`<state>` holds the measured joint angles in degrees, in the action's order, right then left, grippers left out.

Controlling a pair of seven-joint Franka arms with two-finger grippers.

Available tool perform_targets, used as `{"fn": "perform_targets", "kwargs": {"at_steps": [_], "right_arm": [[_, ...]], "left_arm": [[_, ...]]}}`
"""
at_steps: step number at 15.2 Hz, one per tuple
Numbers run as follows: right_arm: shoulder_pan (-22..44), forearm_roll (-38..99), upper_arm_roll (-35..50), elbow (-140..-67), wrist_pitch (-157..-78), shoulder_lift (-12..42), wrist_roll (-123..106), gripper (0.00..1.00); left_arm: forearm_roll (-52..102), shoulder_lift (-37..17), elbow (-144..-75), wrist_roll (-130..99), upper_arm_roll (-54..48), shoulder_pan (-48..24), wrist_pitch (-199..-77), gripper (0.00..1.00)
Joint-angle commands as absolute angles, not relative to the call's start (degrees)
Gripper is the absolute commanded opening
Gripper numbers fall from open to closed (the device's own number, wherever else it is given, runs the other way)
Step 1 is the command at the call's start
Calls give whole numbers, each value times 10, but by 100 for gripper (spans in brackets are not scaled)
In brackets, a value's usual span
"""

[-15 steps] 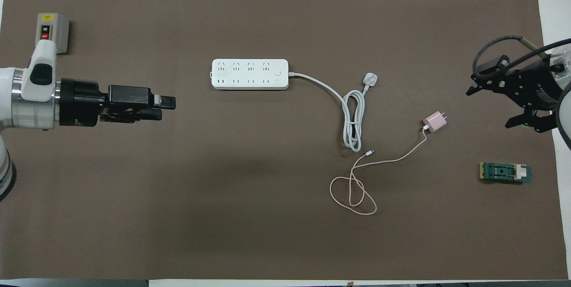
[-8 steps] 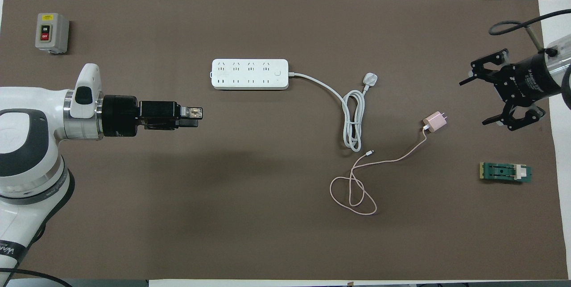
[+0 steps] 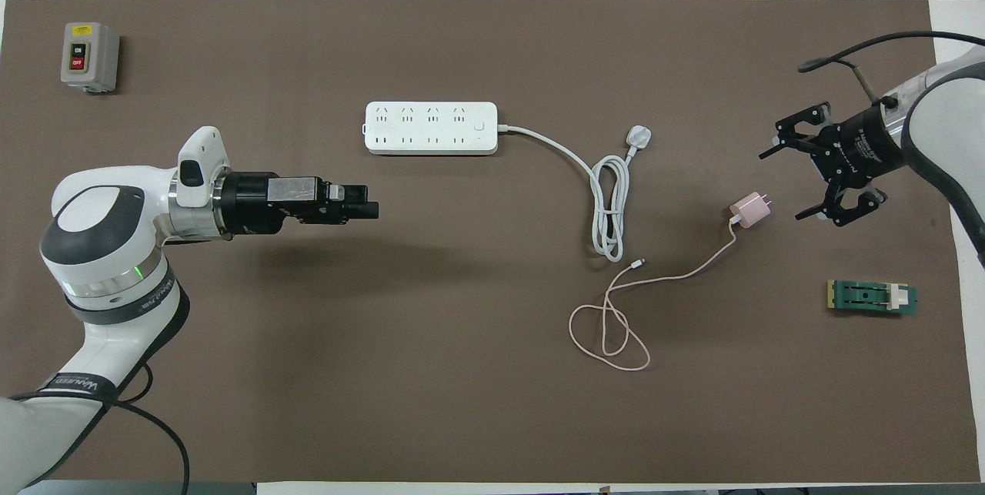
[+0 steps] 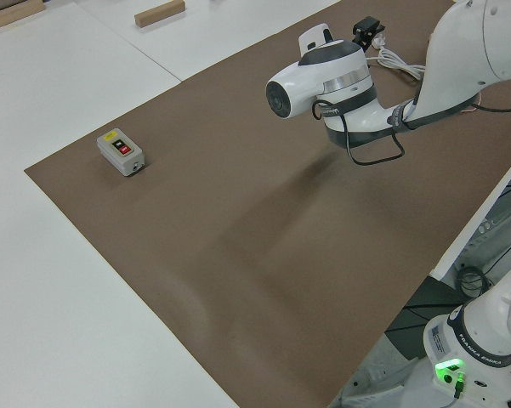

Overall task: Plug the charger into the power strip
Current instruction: 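Reach the right gripper to the pink charger and grasp it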

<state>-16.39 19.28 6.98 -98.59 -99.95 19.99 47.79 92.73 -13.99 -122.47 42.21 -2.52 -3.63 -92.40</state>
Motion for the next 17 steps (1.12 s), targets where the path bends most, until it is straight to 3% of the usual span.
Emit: {"fn": "perform_targets", "kwargs": {"at_steps": [1, 3, 9, 17], "right_arm": [[-178, 209, 76, -997, -1023, 213, 446, 100], [-202, 219, 76, -1021, -1053, 214, 405, 100], [-189, 230, 76, -1073, -1140, 222, 401, 100], [-182, 230, 76, -1093, -1152, 216, 385, 100]], "left_arm": [[985, -142, -1220, 425, -22, -76, -926, 100], [991, -142, -1217, 425, -22, -83, -933, 100], [991, -144, -1218, 425, -21, -93, -958, 100], [990, -146, -1219, 446, -21, -95, -988, 100]]}}
